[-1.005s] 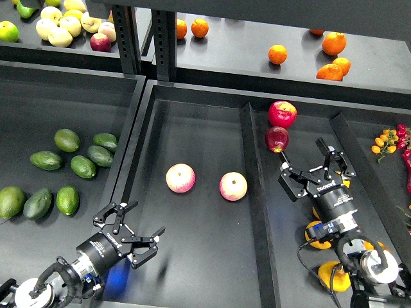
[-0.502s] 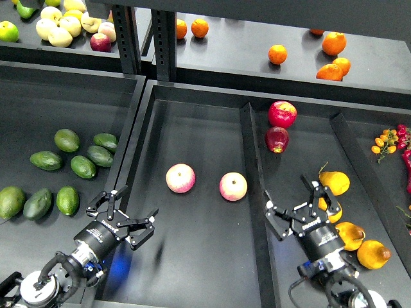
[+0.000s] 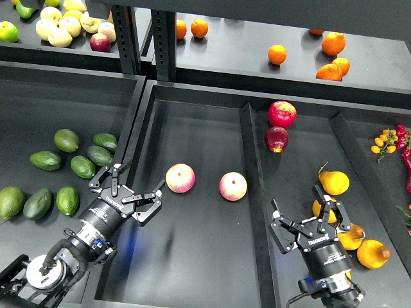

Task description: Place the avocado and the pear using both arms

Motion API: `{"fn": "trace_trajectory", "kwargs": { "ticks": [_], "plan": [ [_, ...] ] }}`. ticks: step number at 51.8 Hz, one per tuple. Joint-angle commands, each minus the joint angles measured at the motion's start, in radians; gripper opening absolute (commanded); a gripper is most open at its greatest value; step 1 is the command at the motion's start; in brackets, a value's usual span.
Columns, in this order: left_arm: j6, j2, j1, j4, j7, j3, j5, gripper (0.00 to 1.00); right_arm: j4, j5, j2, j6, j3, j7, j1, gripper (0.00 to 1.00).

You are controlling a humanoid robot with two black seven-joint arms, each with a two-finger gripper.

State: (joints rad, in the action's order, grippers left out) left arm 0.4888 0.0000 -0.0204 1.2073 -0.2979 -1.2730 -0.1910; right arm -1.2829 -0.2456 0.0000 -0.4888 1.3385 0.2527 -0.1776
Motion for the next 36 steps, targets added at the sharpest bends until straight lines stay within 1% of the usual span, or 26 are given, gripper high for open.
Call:
{"fn": "trace_trajectory", "kwargs": {
  "ticks": [1, 17, 26, 36],
  "plan": [
    [0.000, 0.000, -0.001, 0.043, -0.001, 0.032, -0.001, 0.99, -0.006, -0.043, 0.000, 0.000, 0.002, -0.003, 0.000, 0.99],
    [0.000, 0.000, -0.001, 0.121, -0.001, 0.064, -0.002, 0.99, -0.010, -0.146, 0.000, 0.001, -0.001, -0.003, 0.016, 0.99],
    [0.000, 0.000, -0.004, 0.126, -0.001, 0.061, -0.001, 0.99, -0.009, -0.156, 0.000, 0.015, 0.001, -0.003, 0.044, 0.99],
    [0.000, 0.000, -0.007, 0.124, -0.003, 0.066, -0.001, 0.99, -0.006, -0.162, 0.000, 0.056, 0.010, -0.004, 0.073, 0.99]
  ]
}}
